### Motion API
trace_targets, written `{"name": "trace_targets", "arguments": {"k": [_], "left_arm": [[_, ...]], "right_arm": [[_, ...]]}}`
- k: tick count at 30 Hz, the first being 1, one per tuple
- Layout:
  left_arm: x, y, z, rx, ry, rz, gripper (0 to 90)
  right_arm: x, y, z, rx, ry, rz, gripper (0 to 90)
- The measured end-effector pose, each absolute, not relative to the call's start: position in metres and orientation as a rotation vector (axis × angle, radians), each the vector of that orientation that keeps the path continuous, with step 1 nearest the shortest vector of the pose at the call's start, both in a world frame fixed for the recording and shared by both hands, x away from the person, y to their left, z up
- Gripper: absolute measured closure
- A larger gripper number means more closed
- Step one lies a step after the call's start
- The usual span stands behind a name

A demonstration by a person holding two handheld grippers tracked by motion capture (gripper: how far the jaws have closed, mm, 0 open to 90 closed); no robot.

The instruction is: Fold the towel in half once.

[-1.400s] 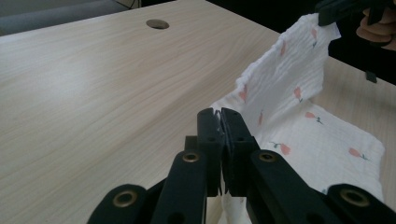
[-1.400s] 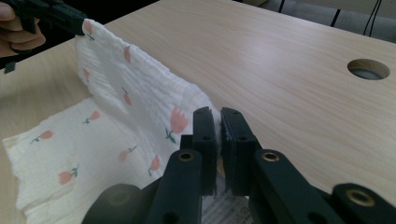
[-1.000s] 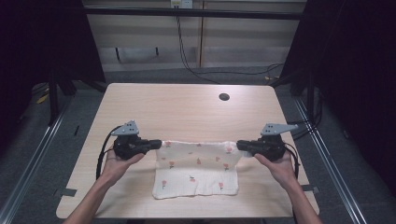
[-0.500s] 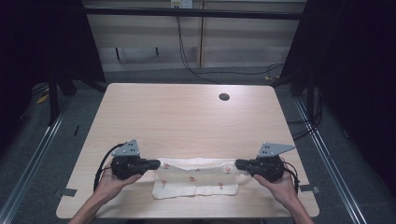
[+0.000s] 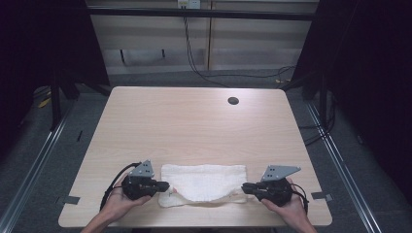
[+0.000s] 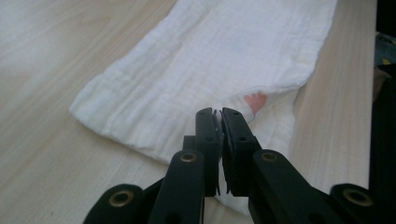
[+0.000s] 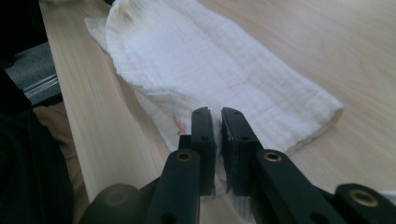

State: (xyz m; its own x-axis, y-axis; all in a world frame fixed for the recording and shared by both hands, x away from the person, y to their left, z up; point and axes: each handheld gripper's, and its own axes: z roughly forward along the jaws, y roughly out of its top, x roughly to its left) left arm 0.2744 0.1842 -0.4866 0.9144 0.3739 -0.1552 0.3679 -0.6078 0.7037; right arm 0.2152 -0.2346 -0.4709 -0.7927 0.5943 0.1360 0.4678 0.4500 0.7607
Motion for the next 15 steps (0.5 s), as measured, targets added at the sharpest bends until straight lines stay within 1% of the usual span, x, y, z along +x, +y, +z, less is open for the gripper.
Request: {"name": "trace_targets", "arguments": {"k": [3,4,7,12,15], "left_arm": [[0.271,0.183,-0.487,2.285,0.514,-0.015,83.6],[0.27,0.185,-0.486,2.261,0.521,-0.026,81.2],[0.27,0.189,-0.484,2.252,0.522,-0.028,74.8],[0.276,0.194,-0.473,2.149,0.545,-0.019,70.9],[0.278,0.191,-0.473,2.144,0.54,-0.026,69.0]], "right_arm": [[0.211,-0.235,-0.475,0.956,2.561,1.249,81.2],[0.208,-0.236,-0.476,0.96,2.559,1.24,79.5],[0.208,-0.237,-0.474,0.96,2.56,1.253,79.0],[0.204,-0.237,-0.467,0.961,2.543,1.305,74.2],[0.204,-0.237,-0.466,0.958,2.534,1.303,73.9]]}}
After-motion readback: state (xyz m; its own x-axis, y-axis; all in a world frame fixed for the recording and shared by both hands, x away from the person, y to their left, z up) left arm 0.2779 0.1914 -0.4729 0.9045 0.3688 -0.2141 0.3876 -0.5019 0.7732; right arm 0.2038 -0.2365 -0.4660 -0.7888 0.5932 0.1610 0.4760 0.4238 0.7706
